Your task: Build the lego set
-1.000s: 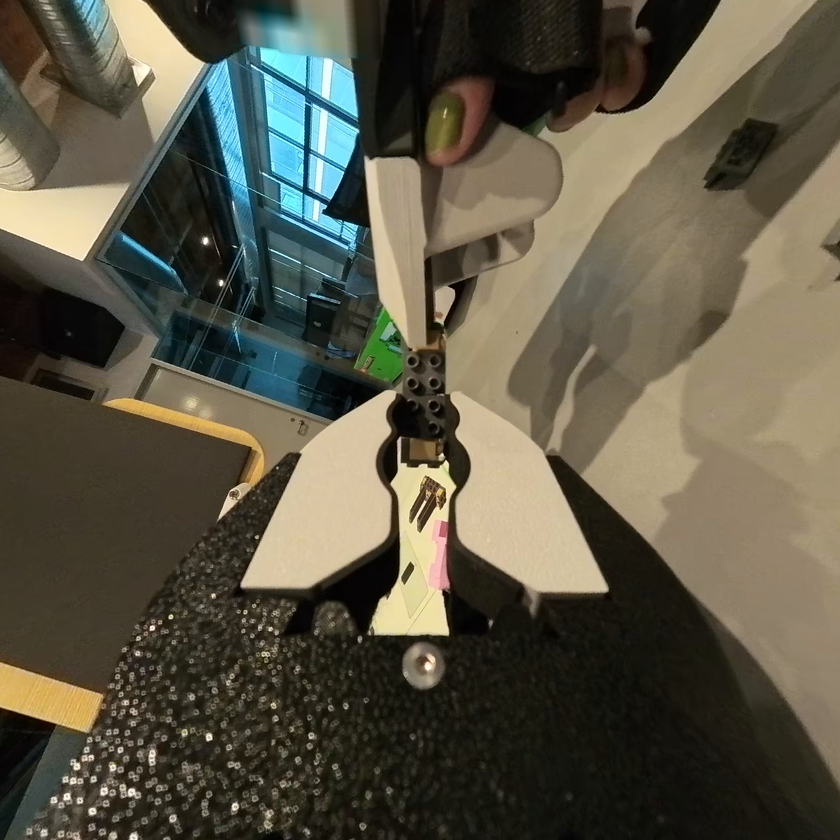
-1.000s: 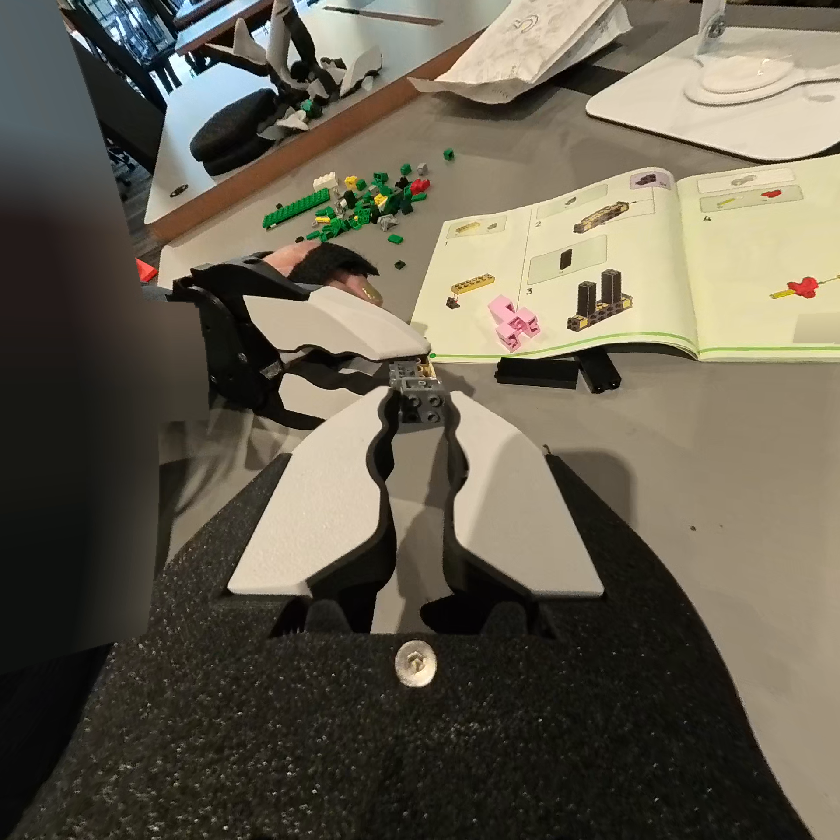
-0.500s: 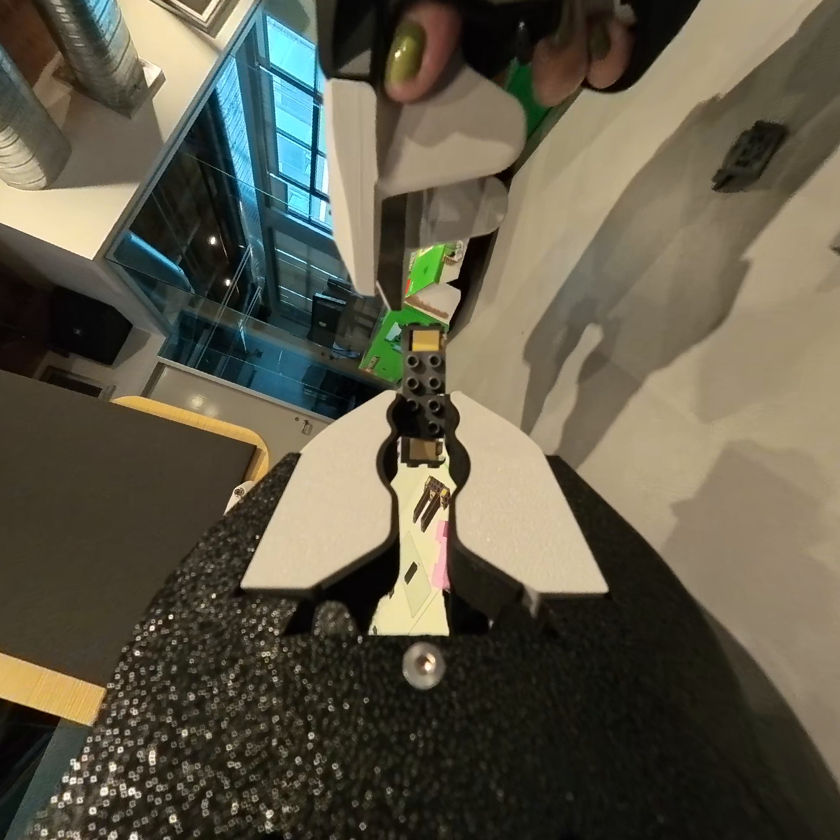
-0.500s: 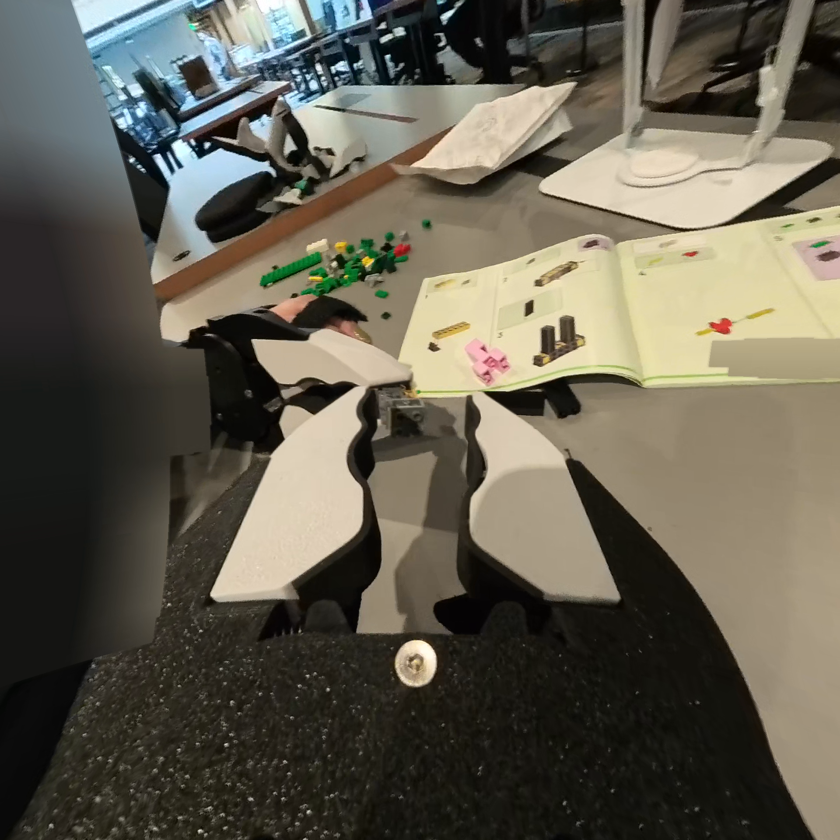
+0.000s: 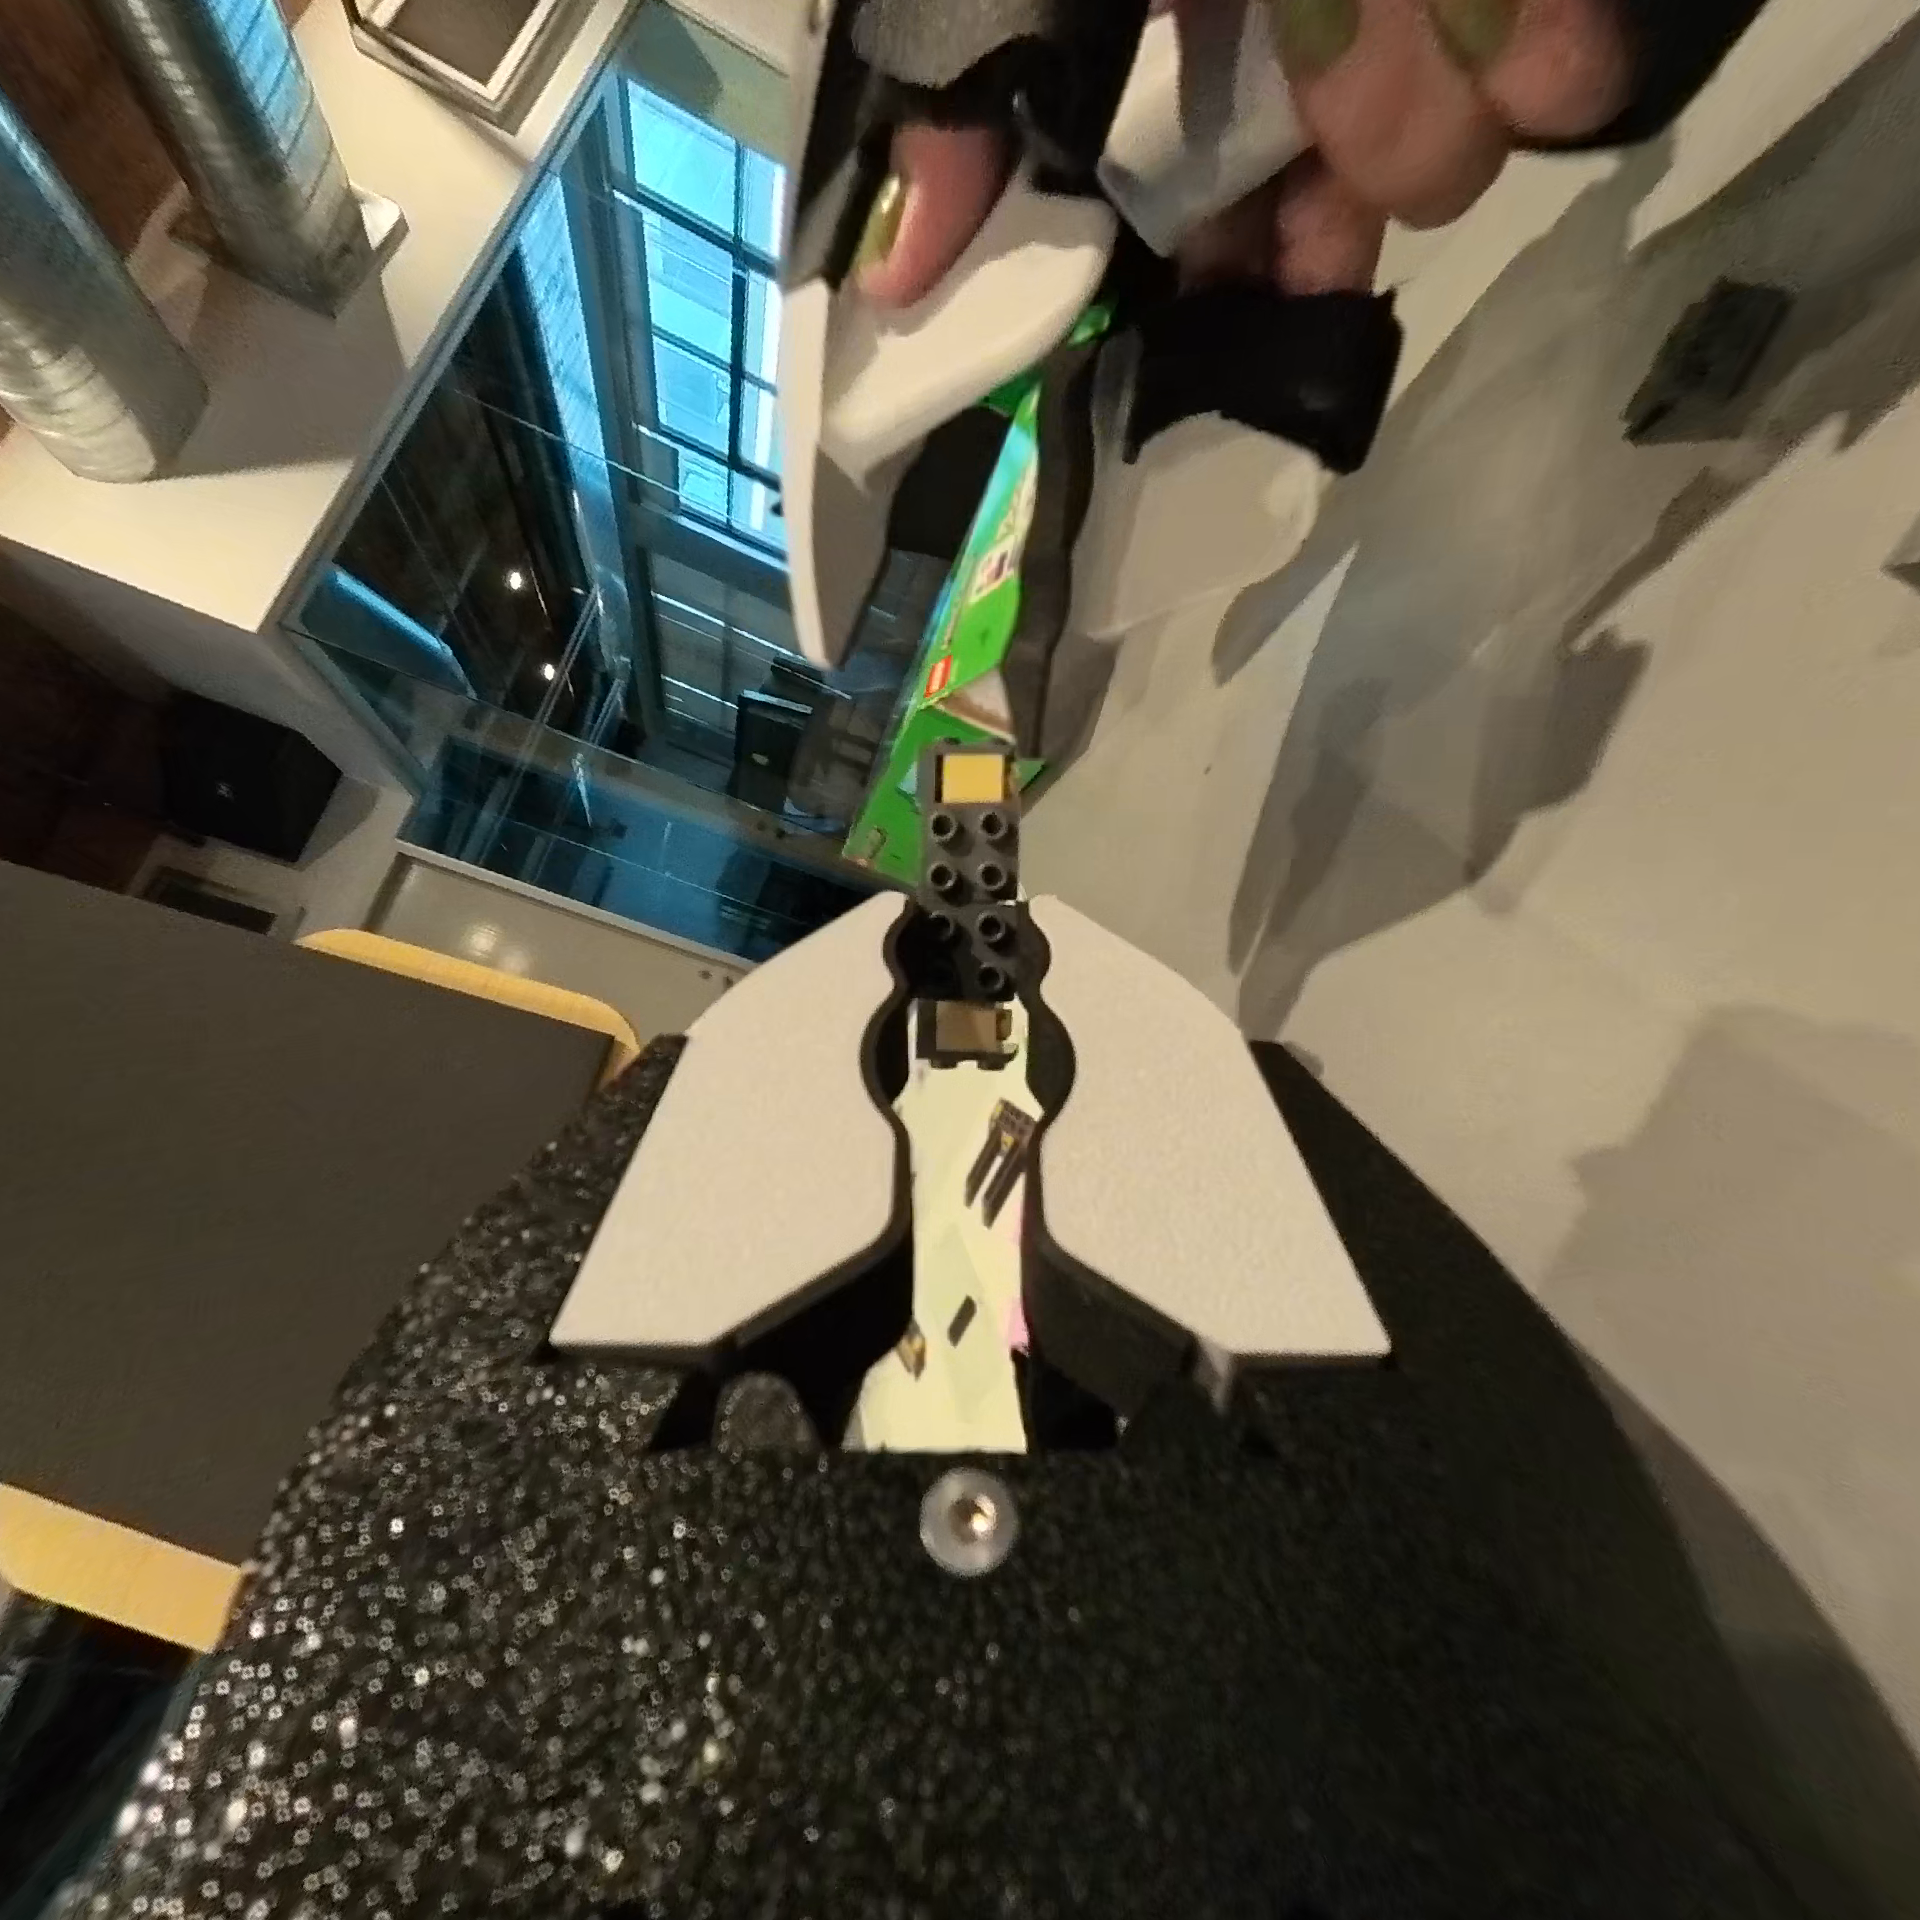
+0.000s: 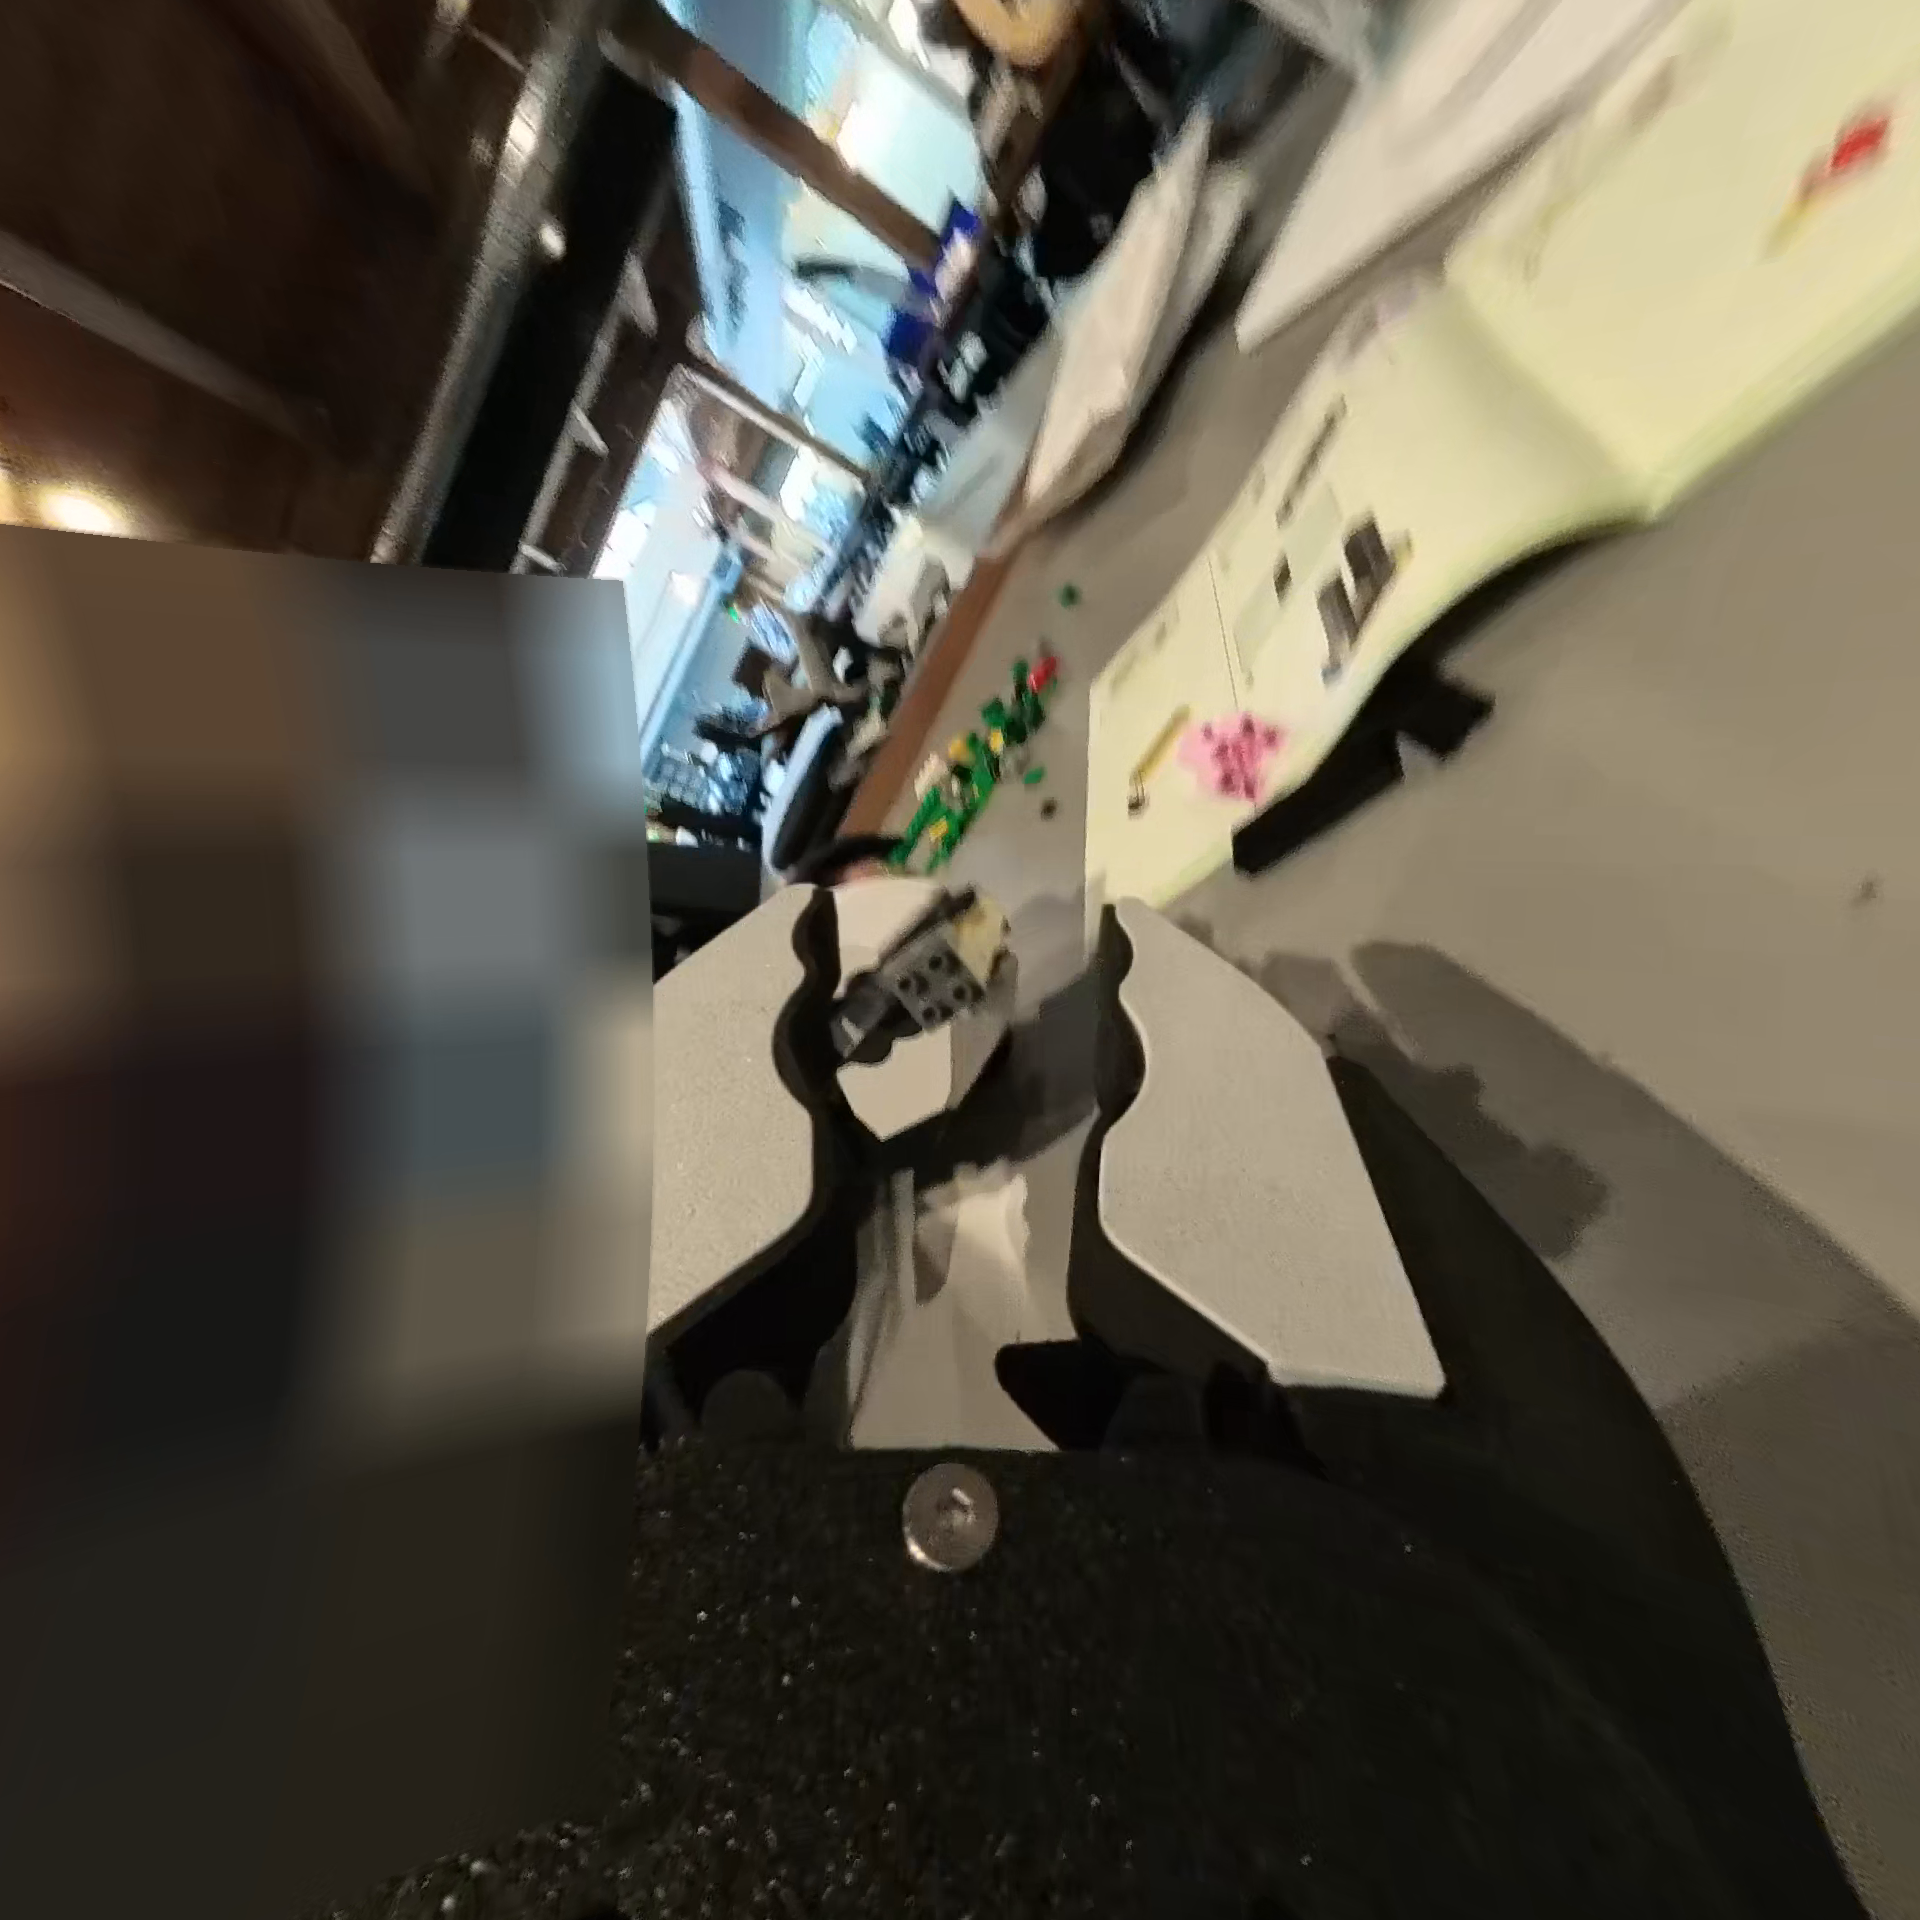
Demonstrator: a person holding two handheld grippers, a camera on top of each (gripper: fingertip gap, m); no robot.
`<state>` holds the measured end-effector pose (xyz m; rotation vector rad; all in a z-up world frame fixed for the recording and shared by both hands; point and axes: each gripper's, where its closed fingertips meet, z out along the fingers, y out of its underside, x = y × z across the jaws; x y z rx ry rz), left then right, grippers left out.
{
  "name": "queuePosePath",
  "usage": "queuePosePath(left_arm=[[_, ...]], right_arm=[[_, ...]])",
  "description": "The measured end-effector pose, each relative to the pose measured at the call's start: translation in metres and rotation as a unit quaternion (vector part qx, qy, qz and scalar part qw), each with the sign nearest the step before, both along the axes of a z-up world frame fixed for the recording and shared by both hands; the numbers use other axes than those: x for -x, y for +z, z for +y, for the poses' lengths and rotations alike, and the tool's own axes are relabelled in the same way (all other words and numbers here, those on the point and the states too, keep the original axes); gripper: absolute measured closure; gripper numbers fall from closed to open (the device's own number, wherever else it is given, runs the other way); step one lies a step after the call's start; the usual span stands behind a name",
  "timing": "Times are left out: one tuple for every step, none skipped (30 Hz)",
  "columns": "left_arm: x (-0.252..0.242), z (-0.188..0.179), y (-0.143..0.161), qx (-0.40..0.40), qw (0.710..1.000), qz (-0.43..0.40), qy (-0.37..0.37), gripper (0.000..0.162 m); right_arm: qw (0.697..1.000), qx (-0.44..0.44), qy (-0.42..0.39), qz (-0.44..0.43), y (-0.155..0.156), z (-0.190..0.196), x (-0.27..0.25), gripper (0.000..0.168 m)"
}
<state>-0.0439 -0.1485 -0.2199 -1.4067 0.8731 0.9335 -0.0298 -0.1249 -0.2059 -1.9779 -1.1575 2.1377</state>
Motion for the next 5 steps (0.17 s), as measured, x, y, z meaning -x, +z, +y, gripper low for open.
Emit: queuePosePath(left_arm=[[-0.0013, -0.0002, 0.0002, -0.001, 1.000, 0.006, -0.001, 0.145], [-0.0025, -0.0004, 0.0005, -0.003, 1.000, 0.012, -0.003, 0.145], [-0.0037, -0.0006, 0.0007, -0.005, 1.000, 0.018, -0.004, 0.145], [-0.0049, -0.0007, 0.0009, -0.006, 1.000, 0.025, -0.005, 0.145], [-0.0061, -0.0008, 0.0011, -0.008, 0.999, 0.032, -0.006, 0.145]], right_arm=[[1.000, 0.006, 0.009, -0.013, -0.0022, -0.0031, -0.0015, 0.122], [0.999, 0.017, 0.018, -0.023, -0.0029, -0.0059, -0.0026, 0.122], [0.999, 0.033, 0.026, -0.032, -0.0029, -0.0086, -0.0036, 0.121], [0.997, 0.052, 0.034, -0.042, -0.0036, -0.0108, -0.0047, 0.121], [0.995, 0.073, 0.041, -0.053, -0.0047, -0.0126, -0.0059, 0.122]])
